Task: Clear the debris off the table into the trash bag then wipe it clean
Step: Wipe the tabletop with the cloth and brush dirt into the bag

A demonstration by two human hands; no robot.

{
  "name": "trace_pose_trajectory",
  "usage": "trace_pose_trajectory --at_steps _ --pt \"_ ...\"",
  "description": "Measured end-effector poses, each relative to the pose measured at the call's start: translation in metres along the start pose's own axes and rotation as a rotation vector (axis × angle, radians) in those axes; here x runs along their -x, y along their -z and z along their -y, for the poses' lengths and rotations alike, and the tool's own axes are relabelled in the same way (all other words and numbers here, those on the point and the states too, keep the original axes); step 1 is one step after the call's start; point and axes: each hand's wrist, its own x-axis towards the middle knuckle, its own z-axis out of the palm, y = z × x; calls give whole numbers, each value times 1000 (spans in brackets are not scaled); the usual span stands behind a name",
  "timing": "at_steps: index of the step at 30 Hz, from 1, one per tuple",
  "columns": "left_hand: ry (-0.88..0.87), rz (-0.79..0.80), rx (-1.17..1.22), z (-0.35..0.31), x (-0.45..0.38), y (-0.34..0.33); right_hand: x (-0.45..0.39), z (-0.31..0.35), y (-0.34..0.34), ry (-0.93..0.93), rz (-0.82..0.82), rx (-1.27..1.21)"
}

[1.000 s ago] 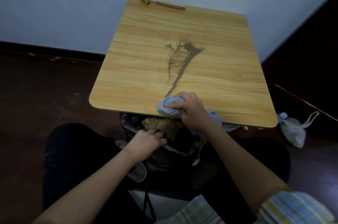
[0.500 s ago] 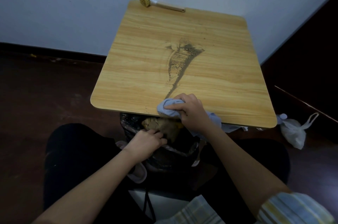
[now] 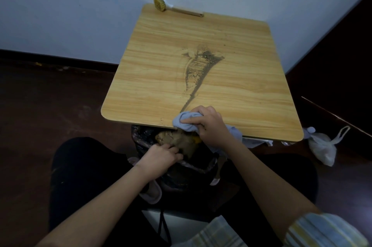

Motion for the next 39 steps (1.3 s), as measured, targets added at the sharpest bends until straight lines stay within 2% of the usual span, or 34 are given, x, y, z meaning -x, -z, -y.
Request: trace_pose_trajectory --at_steps 4,10,24,28,34,39 --pt "2 9 -5 1 1 2 -1 0 4 -1 30 -12" --pt "-11 9 5 3 1 1 -10 -7 15 -98 -101 -45" --pt "6 17 12 6 -4 2 -57 -63 39 -642 -333 -24" --pt "5 26 23 6 -4 0 -65 -72 35 -793 -288 23" --pt "4 52 38 8 -4 -7 -90 -73 34 -656 -182 73" --pt "5 42 54 11 -4 -8 -105 -71 30 -493 -161 111"
